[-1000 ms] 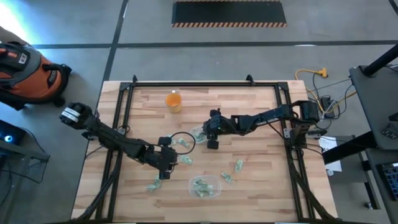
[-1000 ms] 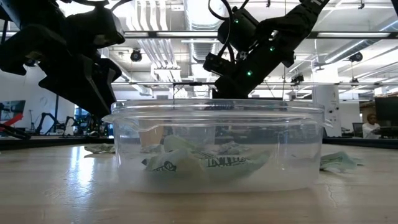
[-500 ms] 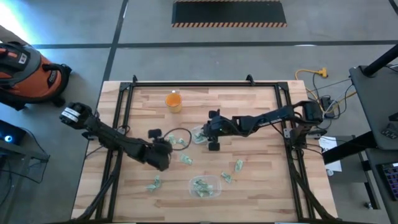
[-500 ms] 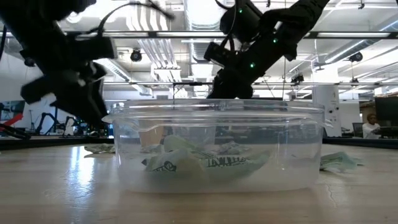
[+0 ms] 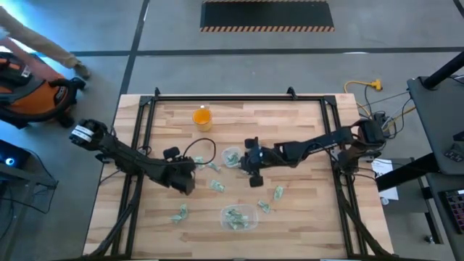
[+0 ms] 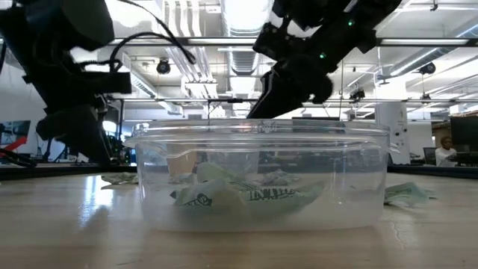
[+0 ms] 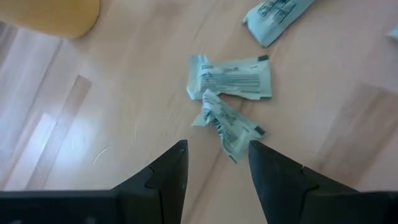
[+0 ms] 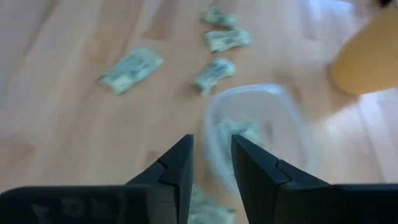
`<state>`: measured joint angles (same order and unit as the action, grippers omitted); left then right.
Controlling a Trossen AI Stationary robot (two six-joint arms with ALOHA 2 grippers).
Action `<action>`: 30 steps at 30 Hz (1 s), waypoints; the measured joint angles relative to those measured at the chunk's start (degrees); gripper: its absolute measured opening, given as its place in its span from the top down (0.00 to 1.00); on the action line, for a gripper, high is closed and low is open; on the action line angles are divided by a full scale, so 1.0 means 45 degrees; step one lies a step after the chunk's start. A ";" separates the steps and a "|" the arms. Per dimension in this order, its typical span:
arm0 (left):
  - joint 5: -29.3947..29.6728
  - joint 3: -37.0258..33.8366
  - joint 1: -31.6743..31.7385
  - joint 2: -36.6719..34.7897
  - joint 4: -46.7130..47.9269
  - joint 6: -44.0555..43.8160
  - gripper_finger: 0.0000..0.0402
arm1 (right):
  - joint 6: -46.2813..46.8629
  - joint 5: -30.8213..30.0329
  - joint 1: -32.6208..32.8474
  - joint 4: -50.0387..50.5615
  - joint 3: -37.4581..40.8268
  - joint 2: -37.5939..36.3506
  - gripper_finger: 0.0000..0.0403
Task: Pick and place Stevia / Truvia into bins
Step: Put the white stevia packet into the bottom transparent bin
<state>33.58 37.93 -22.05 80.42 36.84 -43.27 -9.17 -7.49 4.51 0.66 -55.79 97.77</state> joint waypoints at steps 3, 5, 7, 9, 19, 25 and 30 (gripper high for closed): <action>-0.0001 -0.0612 0.0093 0.0000 -0.0831 0.0124 0.62 | 0.0021 0.0005 0.0494 0.0383 0.0005 -0.0050 0.77; -0.0017 -0.0914 0.0167 0.0000 -0.1505 0.0359 0.62 | 0.0035 0.0001 0.0795 0.0589 0.0017 -0.0072 0.78; -0.0077 -0.1165 0.0254 -0.0001 -0.2122 0.0671 0.62 | 0.0035 0.0005 0.1067 0.0582 0.0047 -0.0094 0.79; -0.0115 -0.1343 0.0333 -0.0116 -0.2520 0.0857 0.62 | 0.0035 0.0004 0.1270 0.0586 0.0100 -0.0189 0.80; -0.1261 -0.1786 0.1502 -0.1581 -0.2870 0.1916 0.62 | 0.0436 0.0000 0.1743 0.0531 0.0556 -0.0786 0.83; -0.2525 -0.2839 0.2526 -0.2651 -0.4673 0.2718 0.62 | 0.0694 0.0000 0.1867 0.0678 0.0787 -0.0915 0.82; -0.3015 -0.3307 0.2832 -0.2880 -0.5095 0.2798 0.62 | 0.0803 -0.0001 0.1886 0.0766 0.1022 -0.0917 0.84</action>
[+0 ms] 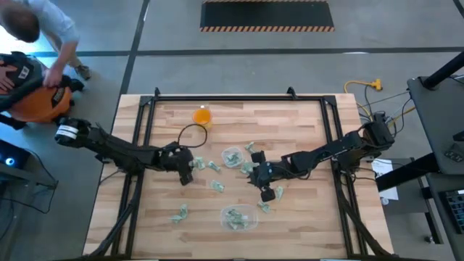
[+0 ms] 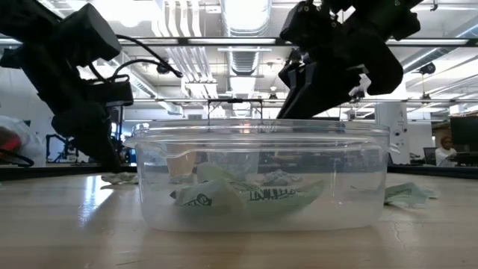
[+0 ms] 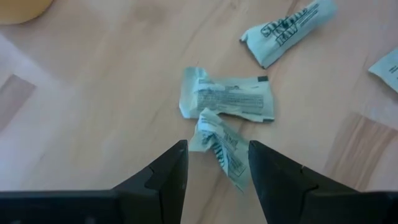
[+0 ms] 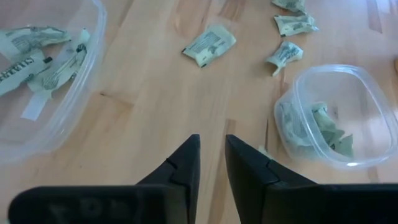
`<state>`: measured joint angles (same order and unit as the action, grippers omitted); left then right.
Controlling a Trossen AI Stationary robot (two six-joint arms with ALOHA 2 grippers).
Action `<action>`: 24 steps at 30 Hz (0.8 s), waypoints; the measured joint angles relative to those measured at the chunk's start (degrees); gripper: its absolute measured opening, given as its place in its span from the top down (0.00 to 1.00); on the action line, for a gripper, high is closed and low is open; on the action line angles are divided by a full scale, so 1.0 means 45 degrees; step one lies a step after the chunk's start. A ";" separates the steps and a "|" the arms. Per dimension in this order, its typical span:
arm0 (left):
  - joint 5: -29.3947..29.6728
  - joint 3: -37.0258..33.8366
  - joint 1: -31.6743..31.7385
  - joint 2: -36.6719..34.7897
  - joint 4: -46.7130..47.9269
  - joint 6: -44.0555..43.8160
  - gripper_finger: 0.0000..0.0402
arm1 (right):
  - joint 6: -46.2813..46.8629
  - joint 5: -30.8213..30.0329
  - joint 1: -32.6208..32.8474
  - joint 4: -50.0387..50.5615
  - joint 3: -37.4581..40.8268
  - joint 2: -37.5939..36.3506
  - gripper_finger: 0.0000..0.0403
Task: Pick and place Stevia / Truvia into bins
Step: Put the white stevia packet into the bottom transparent bin
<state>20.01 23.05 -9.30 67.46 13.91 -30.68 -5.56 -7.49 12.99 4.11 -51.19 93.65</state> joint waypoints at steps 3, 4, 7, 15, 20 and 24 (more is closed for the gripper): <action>-0.0082 0.0012 -0.0005 0.0241 -0.0112 0.0003 0.62 | 0.0096 -0.0003 0.0005 0.0018 0.0166 -0.0043 0.85; -0.0124 -0.0001 -0.0005 0.0356 -0.0238 0.0004 0.62 | 0.0133 -0.0008 0.0005 -0.0012 0.0199 -0.0056 0.85; -0.0258 0.0032 -0.0005 0.0894 -0.0892 0.0123 0.62 | 0.0184 -0.0021 0.0005 0.0005 0.0294 -0.0149 0.85; -0.0352 0.0156 -0.0015 0.2000 -0.1404 0.0232 0.66 | 0.0255 -0.0042 0.0003 -0.0032 0.0406 -0.0529 0.85; -0.0490 0.0215 -0.0019 0.1884 -0.1423 0.0228 0.81 | 0.0286 -0.0047 0.0000 -0.0010 0.0430 -0.0631 0.85; -0.0441 0.0262 -0.0015 0.1679 -0.1299 0.0243 0.94 | 0.0305 -0.0288 0.0000 -0.0011 0.0435 -0.0631 0.85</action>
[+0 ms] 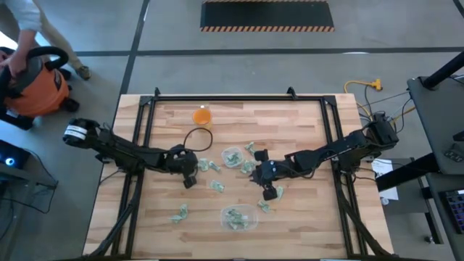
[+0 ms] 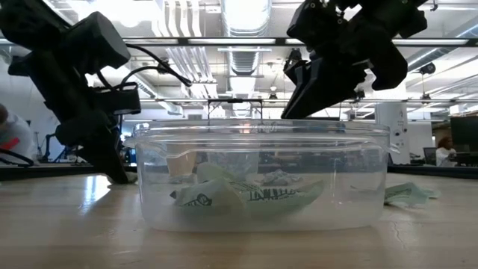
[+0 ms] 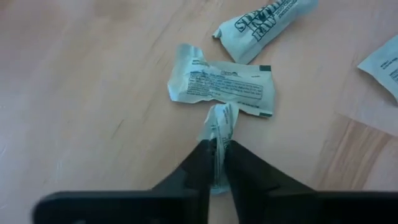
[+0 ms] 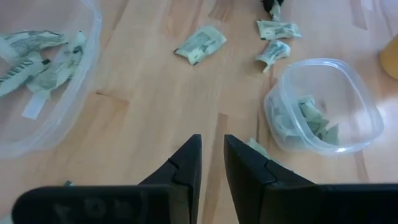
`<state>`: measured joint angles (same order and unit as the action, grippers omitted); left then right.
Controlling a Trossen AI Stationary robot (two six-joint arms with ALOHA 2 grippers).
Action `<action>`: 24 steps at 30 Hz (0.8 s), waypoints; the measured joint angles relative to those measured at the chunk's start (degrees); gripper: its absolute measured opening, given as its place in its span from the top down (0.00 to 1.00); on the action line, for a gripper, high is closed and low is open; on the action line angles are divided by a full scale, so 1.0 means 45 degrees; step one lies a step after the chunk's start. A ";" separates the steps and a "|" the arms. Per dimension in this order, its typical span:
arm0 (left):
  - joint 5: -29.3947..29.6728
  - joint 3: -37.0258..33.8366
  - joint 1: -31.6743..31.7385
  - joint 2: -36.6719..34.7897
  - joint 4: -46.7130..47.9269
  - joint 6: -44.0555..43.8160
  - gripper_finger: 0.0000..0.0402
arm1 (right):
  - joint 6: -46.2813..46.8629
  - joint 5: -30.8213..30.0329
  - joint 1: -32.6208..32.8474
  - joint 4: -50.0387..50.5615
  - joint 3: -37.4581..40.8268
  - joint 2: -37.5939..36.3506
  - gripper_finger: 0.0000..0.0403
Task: Pick and place Stevia / Truvia into bins
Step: Put the white stevia packet into the bottom transparent bin
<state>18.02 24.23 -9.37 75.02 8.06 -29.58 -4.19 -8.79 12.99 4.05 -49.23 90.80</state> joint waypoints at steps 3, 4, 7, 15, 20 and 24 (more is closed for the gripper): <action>0.0009 -0.0022 0.0000 -0.0178 0.0043 0.0000 0.99 | 0.0058 -0.0061 -0.0005 -0.0005 0.0012 0.0000 0.85; 0.0009 -0.0029 -0.0010 -0.0225 0.0055 -0.0001 0.99 | 0.0086 -0.0061 -0.0003 -0.0002 0.0015 0.0000 0.85; 0.0009 0.0003 -0.0037 -0.0362 0.0072 0.0000 0.98 | 0.0127 -0.0065 0.0000 -0.0015 0.0029 0.0000 0.86; 0.0041 0.0583 -0.0194 -0.0684 -0.0021 0.0650 0.98 | 0.0185 -0.0476 0.0000 0.0015 0.0149 0.0000 0.86; 0.0109 0.1360 -0.0194 -0.0728 -0.0023 0.1469 0.98 | 0.0378 -0.0867 -0.0005 0.0019 0.0459 0.0000 0.86; 0.0547 0.2049 -0.0194 -0.0728 -0.0068 0.2431 0.98 | 0.0896 -0.1036 -0.0005 0.0018 0.0874 0.0000 0.86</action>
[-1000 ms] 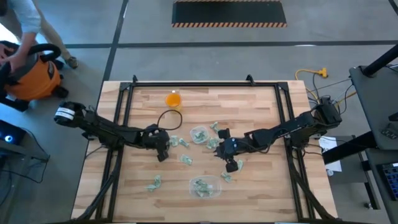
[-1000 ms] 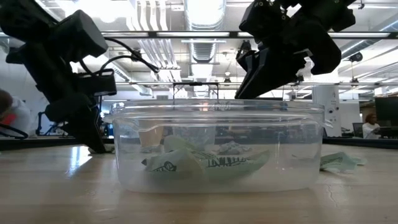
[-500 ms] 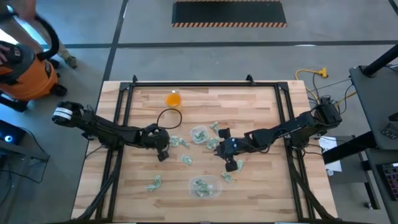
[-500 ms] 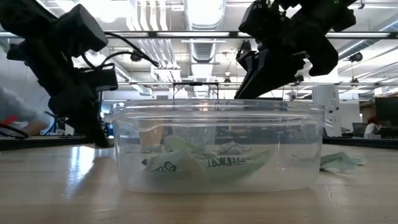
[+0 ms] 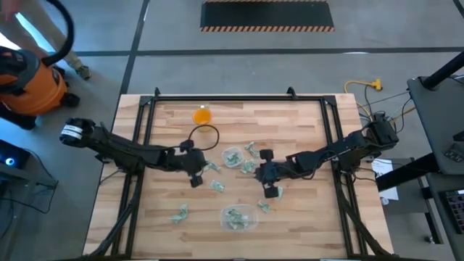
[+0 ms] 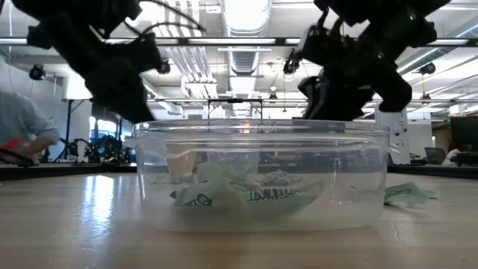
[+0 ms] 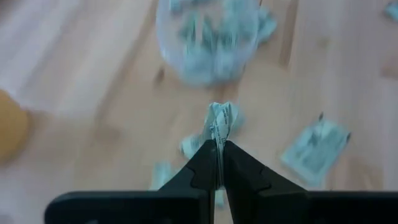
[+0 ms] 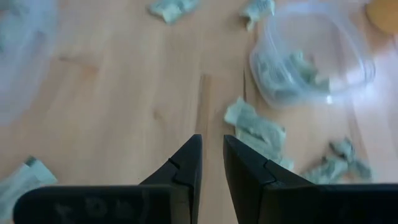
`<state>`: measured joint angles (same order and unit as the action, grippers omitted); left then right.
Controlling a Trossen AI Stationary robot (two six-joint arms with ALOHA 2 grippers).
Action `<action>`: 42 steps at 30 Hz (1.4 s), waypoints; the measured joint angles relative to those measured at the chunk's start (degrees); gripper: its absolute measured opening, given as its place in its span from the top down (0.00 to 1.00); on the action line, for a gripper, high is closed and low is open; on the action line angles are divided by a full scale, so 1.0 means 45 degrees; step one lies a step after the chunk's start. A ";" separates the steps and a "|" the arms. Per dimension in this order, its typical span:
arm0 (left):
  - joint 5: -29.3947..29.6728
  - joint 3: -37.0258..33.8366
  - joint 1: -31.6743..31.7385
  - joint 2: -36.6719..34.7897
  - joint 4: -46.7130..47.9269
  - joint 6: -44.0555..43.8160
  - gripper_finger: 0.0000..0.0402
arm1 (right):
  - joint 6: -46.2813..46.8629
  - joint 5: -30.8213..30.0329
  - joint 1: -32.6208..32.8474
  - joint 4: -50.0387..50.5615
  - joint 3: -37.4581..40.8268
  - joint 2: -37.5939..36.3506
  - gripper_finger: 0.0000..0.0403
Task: Pick and place Stevia / Truvia into bins
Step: Put the white stevia packet into the bottom transparent bin, then put the white stevia packet into the top transparent bin
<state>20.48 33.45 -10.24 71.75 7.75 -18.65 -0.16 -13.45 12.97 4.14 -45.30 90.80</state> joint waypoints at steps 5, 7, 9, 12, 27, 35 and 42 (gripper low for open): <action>0.0467 0.0432 0.0105 0.0049 -0.1668 0.1777 0.98 | 0.0717 -0.0247 0.0001 -0.0009 0.0545 0.0000 0.86; 0.0468 0.0428 0.0203 0.0049 -0.2813 0.2474 0.98 | 0.0995 -0.0390 0.0005 -0.0061 0.0728 0.0000 0.86; 0.0467 0.0428 0.0335 0.0050 -0.3540 0.2978 0.98 | 0.1159 -0.0408 0.0000 -0.0219 0.0893 0.0000 0.86; 0.0458 0.0419 0.0650 0.0246 -0.4512 0.3379 0.98 | 0.1237 -0.0399 0.0004 -0.0722 0.1158 0.0000 0.86; -0.0450 0.1680 0.1605 0.4219 -0.5933 0.3661 0.98 | 0.1286 -0.0384 0.0062 -0.0984 0.1272 -0.0010 0.86; -0.0490 0.1988 0.1787 0.4380 -0.5931 0.4080 0.96 | 0.1232 -0.0380 0.0068 -0.0990 0.1300 -0.0019 0.86; -0.0395 0.1958 0.1787 0.4313 -0.5922 0.4233 0.74 | 0.1227 -0.0380 0.0068 -0.0983 0.1326 -0.0019 0.86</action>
<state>18.71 42.26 -2.20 91.15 -18.90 0.40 5.37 -15.16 13.28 -0.28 -39.33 90.72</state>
